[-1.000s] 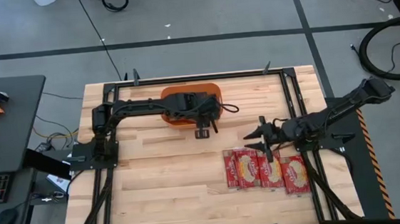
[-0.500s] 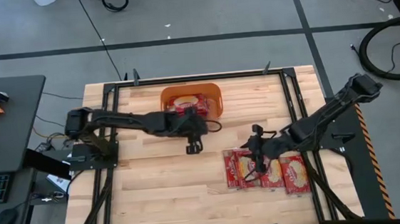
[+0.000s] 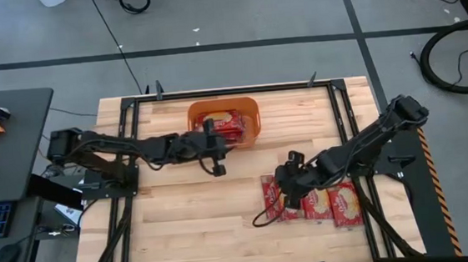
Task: Sort popcorn bags into baskets
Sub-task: Put the red popcorn bag into the orange bin
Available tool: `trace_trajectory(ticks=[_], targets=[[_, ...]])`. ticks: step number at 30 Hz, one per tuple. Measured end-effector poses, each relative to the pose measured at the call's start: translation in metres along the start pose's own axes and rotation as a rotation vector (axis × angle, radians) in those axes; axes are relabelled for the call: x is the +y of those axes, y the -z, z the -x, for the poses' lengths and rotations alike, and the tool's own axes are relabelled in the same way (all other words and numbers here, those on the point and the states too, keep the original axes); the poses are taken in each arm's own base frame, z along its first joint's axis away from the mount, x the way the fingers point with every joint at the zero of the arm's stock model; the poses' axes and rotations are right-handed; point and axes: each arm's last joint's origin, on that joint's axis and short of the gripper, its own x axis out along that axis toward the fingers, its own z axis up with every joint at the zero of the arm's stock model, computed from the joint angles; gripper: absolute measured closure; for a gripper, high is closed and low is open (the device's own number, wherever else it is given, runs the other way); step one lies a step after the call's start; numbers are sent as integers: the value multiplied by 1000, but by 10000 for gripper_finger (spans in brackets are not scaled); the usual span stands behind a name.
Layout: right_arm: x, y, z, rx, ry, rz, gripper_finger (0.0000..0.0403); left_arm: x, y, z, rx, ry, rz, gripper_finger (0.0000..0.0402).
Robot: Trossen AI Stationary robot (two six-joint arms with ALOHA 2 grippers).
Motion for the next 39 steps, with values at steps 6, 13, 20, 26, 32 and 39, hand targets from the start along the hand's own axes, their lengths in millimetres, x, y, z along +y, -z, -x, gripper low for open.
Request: trace_trajectory(ticks=[6,13,20,26,32,39], targets=[[6,-14,-9,47,46,-94,249,8,3,15,-112,-48,12,322],[21,-32,-24,193,148,-233,249,10,22,35,-166,-60,-21,322],[44,-45,-50,354,220,-406,249,7,42,49,-196,-52,-8,322],[59,-55,-68,454,340,-499,249,-1,53,71,-237,-4,12,322],[69,-64,-81,550,433,-542,249,-1,70,98,-295,23,50,322],[71,-65,-105,637,502,-558,249,5,81,116,-354,-26,60,322]])
